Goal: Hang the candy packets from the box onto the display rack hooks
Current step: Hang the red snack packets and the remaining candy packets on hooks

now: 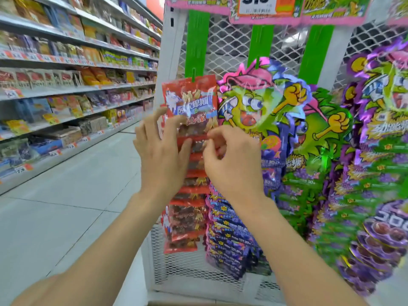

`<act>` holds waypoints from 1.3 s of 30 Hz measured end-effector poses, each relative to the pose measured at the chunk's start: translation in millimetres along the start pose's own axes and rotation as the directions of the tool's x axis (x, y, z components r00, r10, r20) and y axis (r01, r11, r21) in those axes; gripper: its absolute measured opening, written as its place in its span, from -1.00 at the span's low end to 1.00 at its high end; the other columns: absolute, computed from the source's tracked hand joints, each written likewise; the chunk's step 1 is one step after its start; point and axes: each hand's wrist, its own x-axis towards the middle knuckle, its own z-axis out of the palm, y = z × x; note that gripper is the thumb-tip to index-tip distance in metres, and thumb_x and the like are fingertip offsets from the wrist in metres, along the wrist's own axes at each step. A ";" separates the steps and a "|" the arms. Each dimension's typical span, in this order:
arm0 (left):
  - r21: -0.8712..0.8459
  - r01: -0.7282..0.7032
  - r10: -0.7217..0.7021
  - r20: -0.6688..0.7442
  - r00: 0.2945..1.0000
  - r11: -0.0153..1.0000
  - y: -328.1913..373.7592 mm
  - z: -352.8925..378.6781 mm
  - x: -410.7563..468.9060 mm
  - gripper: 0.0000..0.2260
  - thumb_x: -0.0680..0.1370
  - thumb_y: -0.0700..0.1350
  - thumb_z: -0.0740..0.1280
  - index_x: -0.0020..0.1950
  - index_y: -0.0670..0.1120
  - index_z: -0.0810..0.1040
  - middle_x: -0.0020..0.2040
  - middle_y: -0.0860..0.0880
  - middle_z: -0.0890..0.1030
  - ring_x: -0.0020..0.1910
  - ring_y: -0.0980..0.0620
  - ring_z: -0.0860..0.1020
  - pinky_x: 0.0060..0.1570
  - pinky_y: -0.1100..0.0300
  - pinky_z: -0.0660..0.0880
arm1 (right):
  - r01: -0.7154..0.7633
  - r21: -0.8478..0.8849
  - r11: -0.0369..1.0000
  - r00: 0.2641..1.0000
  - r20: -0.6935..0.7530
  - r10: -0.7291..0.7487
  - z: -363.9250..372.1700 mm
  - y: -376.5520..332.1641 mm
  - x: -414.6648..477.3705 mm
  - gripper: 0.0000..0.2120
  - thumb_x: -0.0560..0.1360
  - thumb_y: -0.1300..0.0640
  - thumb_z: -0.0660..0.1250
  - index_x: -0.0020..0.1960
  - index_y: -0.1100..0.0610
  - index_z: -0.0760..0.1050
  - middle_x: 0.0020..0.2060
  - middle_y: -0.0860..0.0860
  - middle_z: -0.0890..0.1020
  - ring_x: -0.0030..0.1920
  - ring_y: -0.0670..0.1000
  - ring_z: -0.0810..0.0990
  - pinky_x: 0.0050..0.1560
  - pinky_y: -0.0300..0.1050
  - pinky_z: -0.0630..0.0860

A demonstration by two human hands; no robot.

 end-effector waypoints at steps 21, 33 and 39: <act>0.217 0.064 -0.168 0.883 -0.439 0.974 -67.6 48.3 -415.3 -0.91 0.64 -0.06 0.30 0.05 -0.06 0.55 0.15 -0.13 0.64 0.12 -0.17 0.64 0.07 0.03 0.58 | -0.387 -0.722 0.574 -0.243 0.680 0.692 76.9 158.2 -504.7 -0.72 0.62 0.12 0.34 0.27 0.23 0.62 0.22 0.17 0.67 0.24 0.19 0.65 0.20 -0.04 0.56; 0.332 0.110 -0.244 0.845 -0.475 0.937 -109.9 63.4 -459.3 -0.77 0.67 -0.05 0.27 0.29 -0.04 0.59 0.20 -0.09 0.65 0.09 -0.11 0.64 0.16 -0.07 0.64 | -0.140 -0.611 0.779 -0.065 0.791 0.608 110.8 163.7 -556.3 -0.61 0.56 0.16 0.35 0.38 0.09 0.49 0.32 0.17 0.57 0.31 0.23 0.57 0.30 0.07 0.52; 0.487 0.344 -0.371 0.860 -0.351 0.803 -106.2 67.5 -441.8 -0.53 0.69 -0.07 0.31 0.58 -0.17 0.35 0.46 -0.16 0.52 0.38 -0.18 0.54 0.34 0.01 0.52 | -0.868 -0.449 0.214 -0.214 0.725 0.654 104.9 172.3 -495.9 -0.76 0.53 0.27 0.32 0.18 0.18 0.61 -0.13 0.10 0.71 -0.22 0.01 0.66 -0.14 -0.10 0.60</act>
